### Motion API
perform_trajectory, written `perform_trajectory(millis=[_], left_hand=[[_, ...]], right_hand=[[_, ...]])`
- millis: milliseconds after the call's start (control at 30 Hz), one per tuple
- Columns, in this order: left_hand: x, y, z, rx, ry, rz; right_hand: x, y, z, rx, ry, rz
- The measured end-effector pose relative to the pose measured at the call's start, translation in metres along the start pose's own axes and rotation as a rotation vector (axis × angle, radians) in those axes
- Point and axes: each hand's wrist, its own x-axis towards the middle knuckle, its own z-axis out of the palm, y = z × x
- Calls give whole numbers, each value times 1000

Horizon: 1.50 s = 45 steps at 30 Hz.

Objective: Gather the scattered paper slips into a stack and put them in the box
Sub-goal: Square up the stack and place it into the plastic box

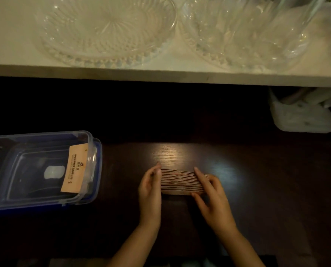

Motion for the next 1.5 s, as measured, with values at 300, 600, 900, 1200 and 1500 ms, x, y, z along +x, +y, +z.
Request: perform_trajectory(millis=[300,600,900,1200,1500], left_hand=[[-4,-18,17,-31,6,-13],[-11,-29,-6,366,-540,164],[18,-43,-24,857,-372,387],[43,-21,-25,819,-493,261],[29,27,-13,-180,-437,-243]], right_hand=[[-18,-13,31,104,192,242],[-18,14,16,46,204,177],[-17,24,11,-106,164,83],[-7,15,-8,-457,113,24],[33,-24,-35,355,-262,391]])
